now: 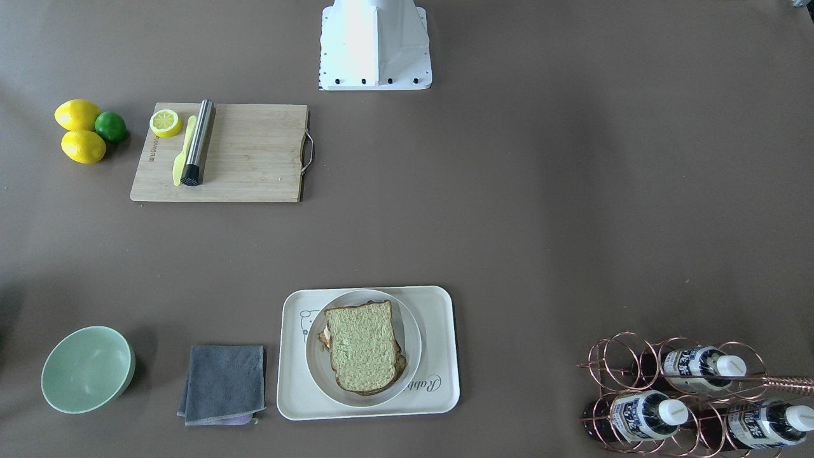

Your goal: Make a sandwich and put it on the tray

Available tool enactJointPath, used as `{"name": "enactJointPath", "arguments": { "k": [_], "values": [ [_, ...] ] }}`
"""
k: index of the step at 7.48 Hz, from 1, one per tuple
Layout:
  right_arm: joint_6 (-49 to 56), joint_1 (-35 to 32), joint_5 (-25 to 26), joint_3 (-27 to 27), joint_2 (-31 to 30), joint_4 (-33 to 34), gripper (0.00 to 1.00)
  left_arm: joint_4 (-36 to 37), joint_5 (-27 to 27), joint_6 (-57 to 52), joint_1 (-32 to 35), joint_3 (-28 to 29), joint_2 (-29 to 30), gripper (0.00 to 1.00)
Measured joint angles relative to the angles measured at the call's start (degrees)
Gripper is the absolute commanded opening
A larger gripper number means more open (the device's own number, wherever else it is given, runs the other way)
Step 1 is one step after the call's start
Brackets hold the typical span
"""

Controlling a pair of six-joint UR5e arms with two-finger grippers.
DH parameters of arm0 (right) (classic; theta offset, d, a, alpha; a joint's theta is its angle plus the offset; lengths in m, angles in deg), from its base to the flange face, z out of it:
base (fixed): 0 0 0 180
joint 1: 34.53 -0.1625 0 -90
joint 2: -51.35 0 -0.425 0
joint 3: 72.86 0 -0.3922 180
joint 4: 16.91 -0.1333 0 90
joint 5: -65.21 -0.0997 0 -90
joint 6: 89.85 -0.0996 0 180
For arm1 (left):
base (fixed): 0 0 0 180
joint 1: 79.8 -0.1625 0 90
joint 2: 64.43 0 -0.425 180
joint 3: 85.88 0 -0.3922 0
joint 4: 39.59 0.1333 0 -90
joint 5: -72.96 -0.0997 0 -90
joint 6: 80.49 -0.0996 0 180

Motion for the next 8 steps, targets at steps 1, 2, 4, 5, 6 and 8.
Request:
{"name": "enactJointPath", "arguments": {
  "k": [1,2,4,5,6,8],
  "values": [
    [0.0,0.0,-0.9,-0.1,0.0,-0.4,1.00,0.0,0.0,0.0,0.0,0.0,0.0,0.98],
    [0.1,0.0,-1.4,0.0,0.0,-0.5,1.00,0.0,0.0,0.0,0.0,0.0,0.0,0.98],
    [0.1,0.0,-1.7,0.0,-0.1,-0.6,1.00,0.0,0.0,0.1,0.0,0.1,0.2,0.98],
    [0.1,0.0,-1.7,0.0,-0.1,-0.6,1.00,0.0,0.0,0.1,0.0,0.1,0.3,0.98],
    [0.1,0.0,-1.8,-0.1,-0.1,-0.6,1.00,0.0,-0.1,0.0,0.0,0.1,0.4,0.98],
    [0.2,0.0,-2.5,-0.9,-1.0,-1.9,1.00,-0.1,-0.1,-0.1,0.0,0.1,0.5,0.98]
  ]
}}
